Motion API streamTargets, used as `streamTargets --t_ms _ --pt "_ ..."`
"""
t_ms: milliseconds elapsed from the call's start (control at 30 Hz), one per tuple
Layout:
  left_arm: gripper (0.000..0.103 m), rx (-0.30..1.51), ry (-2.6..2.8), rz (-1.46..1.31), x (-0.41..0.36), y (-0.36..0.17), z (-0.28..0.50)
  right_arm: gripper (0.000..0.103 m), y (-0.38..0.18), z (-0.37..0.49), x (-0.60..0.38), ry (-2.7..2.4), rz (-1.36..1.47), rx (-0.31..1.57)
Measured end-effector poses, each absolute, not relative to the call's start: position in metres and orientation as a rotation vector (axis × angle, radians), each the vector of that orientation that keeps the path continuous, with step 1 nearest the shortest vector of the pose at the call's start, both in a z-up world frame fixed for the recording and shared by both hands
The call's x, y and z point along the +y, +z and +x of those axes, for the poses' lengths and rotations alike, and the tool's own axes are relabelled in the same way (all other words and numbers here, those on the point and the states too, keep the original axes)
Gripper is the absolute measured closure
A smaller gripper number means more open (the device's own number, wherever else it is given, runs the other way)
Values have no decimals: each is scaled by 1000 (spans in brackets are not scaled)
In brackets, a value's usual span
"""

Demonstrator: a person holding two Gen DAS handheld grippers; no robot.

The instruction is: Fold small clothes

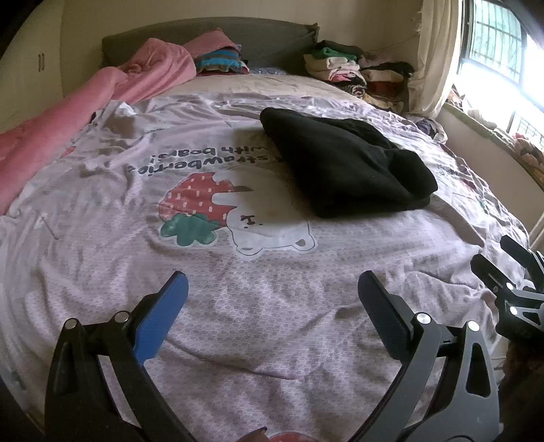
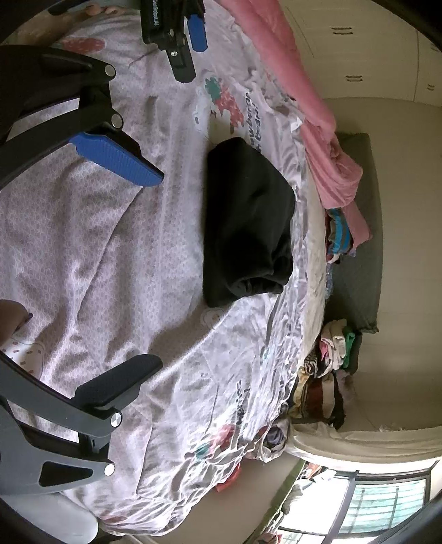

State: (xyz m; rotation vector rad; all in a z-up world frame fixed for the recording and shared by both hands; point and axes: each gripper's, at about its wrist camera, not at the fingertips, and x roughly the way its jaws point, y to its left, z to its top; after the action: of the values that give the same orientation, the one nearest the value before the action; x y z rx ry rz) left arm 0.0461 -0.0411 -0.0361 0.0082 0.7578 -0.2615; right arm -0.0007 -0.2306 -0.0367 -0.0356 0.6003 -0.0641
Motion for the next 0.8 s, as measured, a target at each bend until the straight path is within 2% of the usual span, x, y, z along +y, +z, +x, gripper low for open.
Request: streamTargets --t_ms 800 --pt "9 764 -234 19 -39 -37 48 4 -36 -1 -231 -61 -36 601"
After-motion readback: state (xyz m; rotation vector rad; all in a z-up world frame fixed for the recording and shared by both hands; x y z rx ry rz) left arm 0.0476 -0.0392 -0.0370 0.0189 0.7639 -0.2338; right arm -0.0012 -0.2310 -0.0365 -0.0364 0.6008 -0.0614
